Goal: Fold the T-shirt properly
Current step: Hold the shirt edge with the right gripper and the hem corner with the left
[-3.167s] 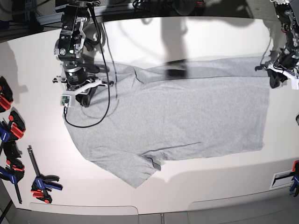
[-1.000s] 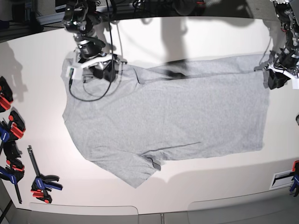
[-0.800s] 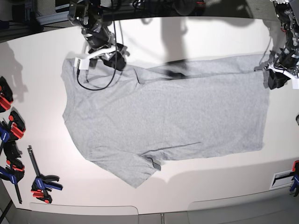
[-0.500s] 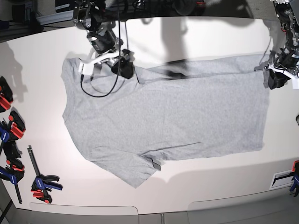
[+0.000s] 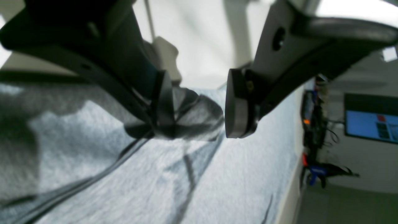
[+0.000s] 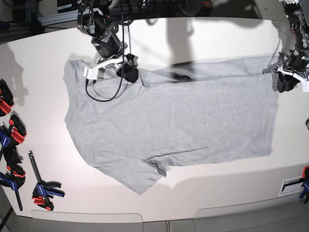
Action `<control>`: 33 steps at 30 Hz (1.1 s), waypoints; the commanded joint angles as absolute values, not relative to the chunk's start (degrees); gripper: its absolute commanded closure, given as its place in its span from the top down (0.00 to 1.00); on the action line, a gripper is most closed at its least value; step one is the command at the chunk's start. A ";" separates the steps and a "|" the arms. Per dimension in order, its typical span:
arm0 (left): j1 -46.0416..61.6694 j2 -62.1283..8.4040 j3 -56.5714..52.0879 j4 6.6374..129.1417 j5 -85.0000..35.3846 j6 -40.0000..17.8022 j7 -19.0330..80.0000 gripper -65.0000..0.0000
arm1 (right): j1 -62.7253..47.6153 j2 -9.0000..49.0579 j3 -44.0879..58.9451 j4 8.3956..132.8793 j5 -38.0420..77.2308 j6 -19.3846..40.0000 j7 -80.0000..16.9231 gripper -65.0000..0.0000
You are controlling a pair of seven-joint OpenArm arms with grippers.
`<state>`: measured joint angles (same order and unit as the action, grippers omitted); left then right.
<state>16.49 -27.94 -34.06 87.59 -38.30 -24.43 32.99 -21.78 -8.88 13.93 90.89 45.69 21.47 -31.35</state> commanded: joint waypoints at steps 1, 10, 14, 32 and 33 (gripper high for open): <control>16.19 -29.08 -34.44 88.49 -39.05 -24.62 31.64 0.27 | -21.41 -9.00 13.85 91.48 46.76 22.33 -30.96 0.40; 16.19 -29.08 -34.44 88.49 -39.03 -24.64 31.66 0.27 | -20.62 -9.00 13.87 91.48 47.18 22.55 -30.20 0.40; 16.19 -29.08 -34.44 88.49 -39.03 -24.64 31.66 0.27 | -20.34 -9.00 13.87 91.50 47.31 22.55 -29.98 0.40; 16.21 -29.08 -34.44 88.49 -38.98 -24.64 32.99 0.27 | -23.97 -9.00 15.79 96.90 48.64 22.52 -32.14 0.40; 16.27 -29.08 -34.44 88.49 -38.98 -24.64 32.97 0.27 | -24.60 -9.00 16.91 98.13 48.64 22.52 -32.18 0.40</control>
